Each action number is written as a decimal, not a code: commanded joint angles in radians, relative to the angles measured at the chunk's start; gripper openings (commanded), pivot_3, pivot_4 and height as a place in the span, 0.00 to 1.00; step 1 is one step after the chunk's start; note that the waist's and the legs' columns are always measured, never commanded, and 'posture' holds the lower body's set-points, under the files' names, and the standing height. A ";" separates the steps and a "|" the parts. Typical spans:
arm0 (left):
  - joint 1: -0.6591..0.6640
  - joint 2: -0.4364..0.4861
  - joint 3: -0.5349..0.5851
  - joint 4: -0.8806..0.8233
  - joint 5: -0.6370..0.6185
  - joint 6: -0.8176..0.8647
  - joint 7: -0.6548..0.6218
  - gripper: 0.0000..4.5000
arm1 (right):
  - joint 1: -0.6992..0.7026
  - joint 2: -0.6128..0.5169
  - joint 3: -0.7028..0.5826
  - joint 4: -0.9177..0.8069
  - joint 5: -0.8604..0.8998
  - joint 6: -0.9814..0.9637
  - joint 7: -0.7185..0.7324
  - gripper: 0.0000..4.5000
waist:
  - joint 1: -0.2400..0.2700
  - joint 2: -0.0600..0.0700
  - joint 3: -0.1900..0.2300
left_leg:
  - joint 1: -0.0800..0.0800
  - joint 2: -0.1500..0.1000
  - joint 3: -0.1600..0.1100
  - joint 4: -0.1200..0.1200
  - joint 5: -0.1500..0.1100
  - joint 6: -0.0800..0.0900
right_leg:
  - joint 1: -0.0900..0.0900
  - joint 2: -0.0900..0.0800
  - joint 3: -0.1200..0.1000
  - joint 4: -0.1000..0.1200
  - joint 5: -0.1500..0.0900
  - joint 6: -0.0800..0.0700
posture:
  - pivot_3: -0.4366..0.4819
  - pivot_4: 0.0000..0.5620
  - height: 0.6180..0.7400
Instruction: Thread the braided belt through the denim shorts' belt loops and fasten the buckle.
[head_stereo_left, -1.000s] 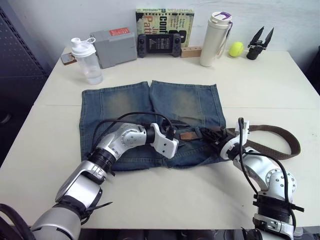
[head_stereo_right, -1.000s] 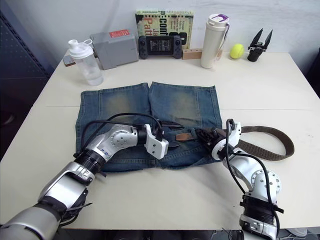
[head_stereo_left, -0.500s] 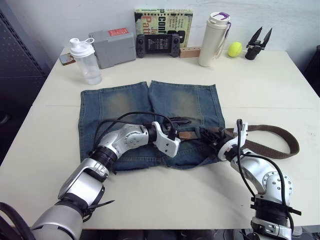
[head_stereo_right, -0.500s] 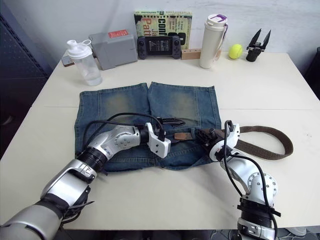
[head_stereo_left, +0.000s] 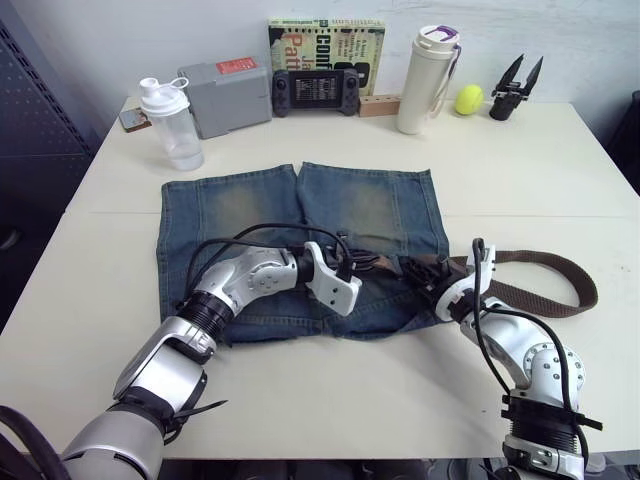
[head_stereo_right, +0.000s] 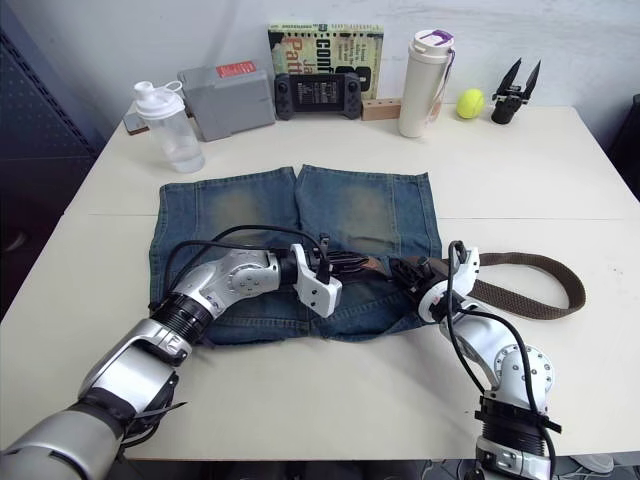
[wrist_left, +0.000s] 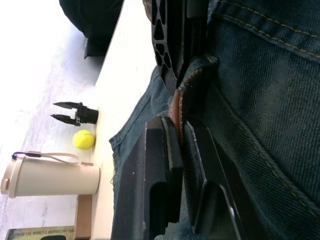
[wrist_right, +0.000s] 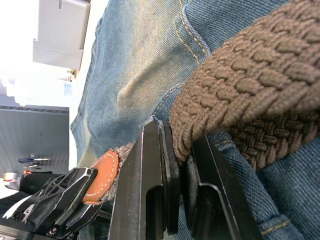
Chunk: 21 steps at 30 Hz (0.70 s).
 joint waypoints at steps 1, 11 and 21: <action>0.028 -0.007 -0.062 -0.044 0.005 0.027 -0.113 0.00 | -0.005 -0.012 0.003 -0.037 0.004 -0.015 -0.024 0.19 | 0.000 0.000 0.000 | 0.000 0.000 0.000 0.000 0.000 0.000 | 0.000 0.000 0.000 0.000 0.000 0.000 | 0.48 0.27 0.92; 0.031 -0.016 -0.044 -0.120 -0.045 0.120 -0.215 0.00 | 0.079 -0.271 -0.043 -0.308 0.123 0.034 0.050 0.99 | 0.010 0.000 0.000 | -0.001 0.000 -0.001 0.001 0.000 0.000 | 0.000 -0.002 -0.001 0.000 0.000 0.000 | 0.48 0.27 0.92; 0.011 -0.040 -0.033 -0.079 -0.055 0.143 -0.191 0.00 | 0.449 -0.964 0.269 -0.607 -0.975 -0.427 0.848 0.99 | 0.028 -0.005 0.001 | -0.002 -0.004 0.000 0.003 -0.002 0.003 | 0.001 -0.001 -0.001 -0.003 0.000 0.001 | 0.48 0.27 0.92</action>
